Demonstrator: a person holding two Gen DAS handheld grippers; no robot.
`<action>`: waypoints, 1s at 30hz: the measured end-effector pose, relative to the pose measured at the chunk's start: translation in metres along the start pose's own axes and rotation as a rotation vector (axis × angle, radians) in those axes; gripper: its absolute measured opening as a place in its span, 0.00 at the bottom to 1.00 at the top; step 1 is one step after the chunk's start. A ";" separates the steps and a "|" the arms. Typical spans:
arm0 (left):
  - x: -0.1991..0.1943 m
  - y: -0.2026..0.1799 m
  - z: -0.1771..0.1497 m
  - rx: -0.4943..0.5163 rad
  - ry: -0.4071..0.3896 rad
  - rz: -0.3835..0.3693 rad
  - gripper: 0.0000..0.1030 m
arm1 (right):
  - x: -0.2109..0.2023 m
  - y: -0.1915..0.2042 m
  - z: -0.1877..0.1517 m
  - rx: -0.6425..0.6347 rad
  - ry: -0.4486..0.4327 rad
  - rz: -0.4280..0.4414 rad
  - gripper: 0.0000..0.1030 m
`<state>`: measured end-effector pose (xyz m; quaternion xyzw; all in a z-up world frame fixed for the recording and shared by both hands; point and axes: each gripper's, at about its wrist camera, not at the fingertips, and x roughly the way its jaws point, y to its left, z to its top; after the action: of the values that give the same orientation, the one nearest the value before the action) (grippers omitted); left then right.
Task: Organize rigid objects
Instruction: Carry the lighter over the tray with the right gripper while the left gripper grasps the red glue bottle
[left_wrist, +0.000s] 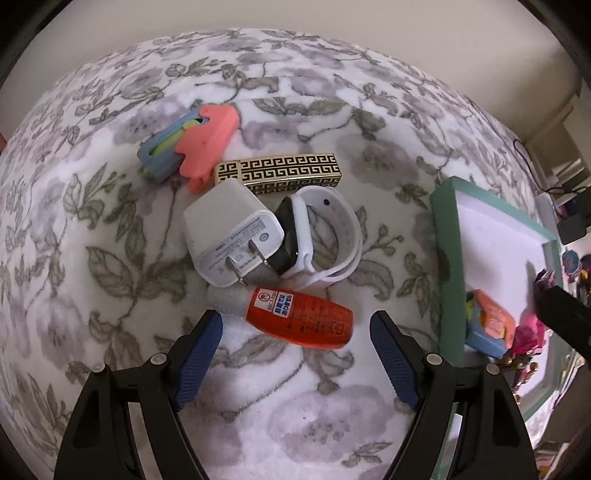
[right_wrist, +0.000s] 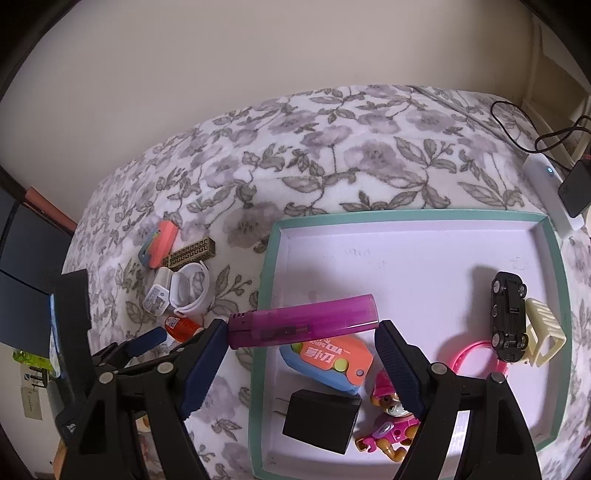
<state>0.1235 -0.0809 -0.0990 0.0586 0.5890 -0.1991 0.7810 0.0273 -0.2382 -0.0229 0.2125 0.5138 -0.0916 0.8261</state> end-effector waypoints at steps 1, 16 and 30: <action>0.002 -0.002 0.001 0.010 -0.004 0.008 0.80 | 0.000 0.000 0.000 0.000 0.002 0.000 0.81; 0.015 -0.008 0.012 0.103 -0.045 0.075 0.80 | 0.004 -0.001 -0.001 0.010 0.022 0.008 0.81; 0.003 -0.014 0.002 0.214 -0.005 0.044 0.80 | 0.005 -0.003 -0.001 0.017 0.029 0.013 0.81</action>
<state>0.1210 -0.0954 -0.0989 0.1542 0.5608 -0.2438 0.7761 0.0279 -0.2399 -0.0283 0.2243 0.5235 -0.0873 0.8173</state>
